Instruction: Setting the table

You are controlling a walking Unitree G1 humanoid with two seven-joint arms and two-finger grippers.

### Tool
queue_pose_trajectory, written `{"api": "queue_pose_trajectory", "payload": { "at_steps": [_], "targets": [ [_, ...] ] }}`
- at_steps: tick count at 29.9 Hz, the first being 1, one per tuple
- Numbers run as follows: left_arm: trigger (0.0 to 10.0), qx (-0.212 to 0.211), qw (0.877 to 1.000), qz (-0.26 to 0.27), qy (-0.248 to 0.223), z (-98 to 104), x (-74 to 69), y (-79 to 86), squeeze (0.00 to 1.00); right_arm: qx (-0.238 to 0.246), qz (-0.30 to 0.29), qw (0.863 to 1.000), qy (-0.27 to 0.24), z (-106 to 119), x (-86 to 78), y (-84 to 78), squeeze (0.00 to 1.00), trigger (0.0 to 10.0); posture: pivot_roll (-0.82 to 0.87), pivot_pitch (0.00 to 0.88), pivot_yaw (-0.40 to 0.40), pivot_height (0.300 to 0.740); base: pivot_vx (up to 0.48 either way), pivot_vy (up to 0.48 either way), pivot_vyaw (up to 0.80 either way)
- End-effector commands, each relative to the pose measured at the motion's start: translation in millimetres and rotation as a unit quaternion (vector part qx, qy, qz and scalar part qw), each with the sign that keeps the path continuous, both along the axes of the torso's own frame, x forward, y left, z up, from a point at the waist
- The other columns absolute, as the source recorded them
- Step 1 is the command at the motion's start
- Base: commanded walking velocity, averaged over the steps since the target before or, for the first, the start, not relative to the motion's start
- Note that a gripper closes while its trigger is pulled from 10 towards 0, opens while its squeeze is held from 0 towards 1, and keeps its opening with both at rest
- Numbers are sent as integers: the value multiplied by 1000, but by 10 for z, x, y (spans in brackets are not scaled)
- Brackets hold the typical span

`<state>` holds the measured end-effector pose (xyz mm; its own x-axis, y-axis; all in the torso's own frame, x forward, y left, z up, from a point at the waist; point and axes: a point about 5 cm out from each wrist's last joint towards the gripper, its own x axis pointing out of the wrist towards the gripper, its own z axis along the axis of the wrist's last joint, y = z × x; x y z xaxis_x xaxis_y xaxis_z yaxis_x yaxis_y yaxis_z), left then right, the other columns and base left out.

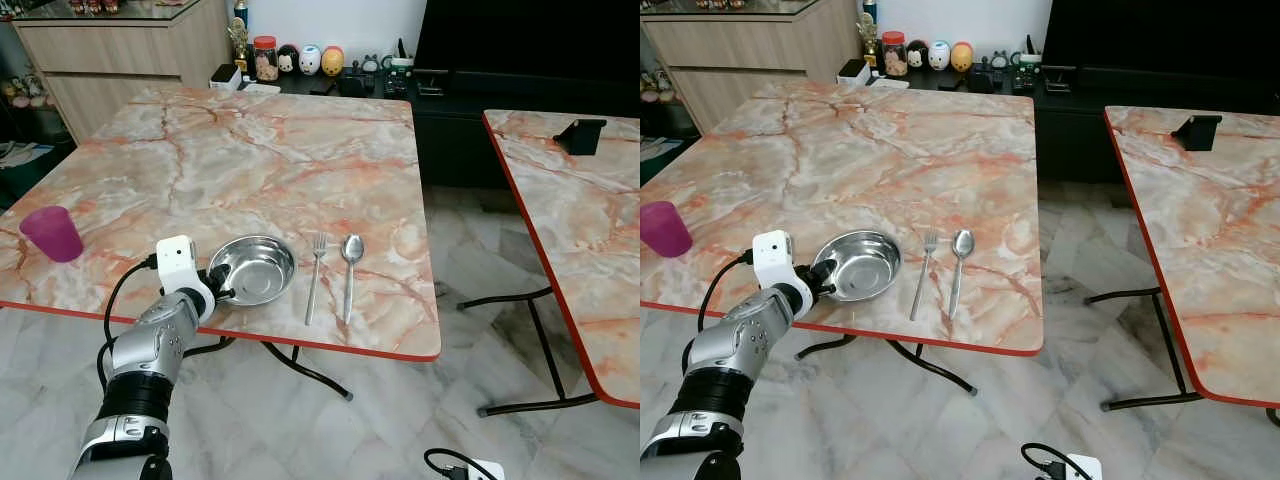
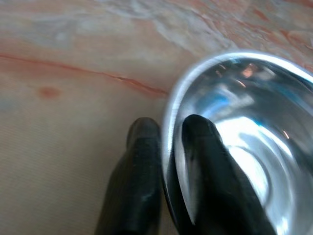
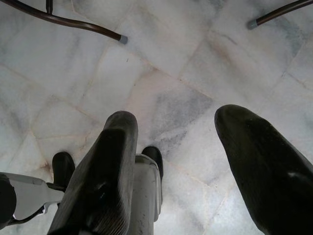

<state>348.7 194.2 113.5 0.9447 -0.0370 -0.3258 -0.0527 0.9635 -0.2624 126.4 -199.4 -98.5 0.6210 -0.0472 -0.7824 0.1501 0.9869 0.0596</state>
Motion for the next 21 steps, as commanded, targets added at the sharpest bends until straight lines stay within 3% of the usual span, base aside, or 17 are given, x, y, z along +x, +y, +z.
{"api": "queue_pose_trajectory", "payload": {
  "at_steps": [1,14,18,19,20,21],
  "targets": [
    [0,7,1000,9,-8,30,5,25,0,-1,1,1000,1,1,-1,-12,0,10000,122,0,-9,731,0,0,0],
    [0,-7,998,55,-30,49,-38,119,0,-3,2,1000,-1,5,8,-16,0,10000,125,0,-13,731,0,0,0],
    [0,-55,994,49,-75,88,-88,70,0,-4,2,1000,-2,7,11,-18,0,10000,124,0,-14,731,0,0,0],
    [1333,-85,990,36,-111,151,-107,29,0,-4,2,1000,-1,6,9,-18,0,10000,124,0,-14,731,0,0,0],
    [4196,-98,987,32,-125,178,-116,11,0,-4,3,1000,-1,6,10,-18,0,10000,124,0,-14,731,0,0,0],
    [10000,-120,982,26,-143,212,-139,-24,0,-4,3,1000,0,4,4,-18,0,10000,123,0,-17,731,0,0,0]
  ]
}}
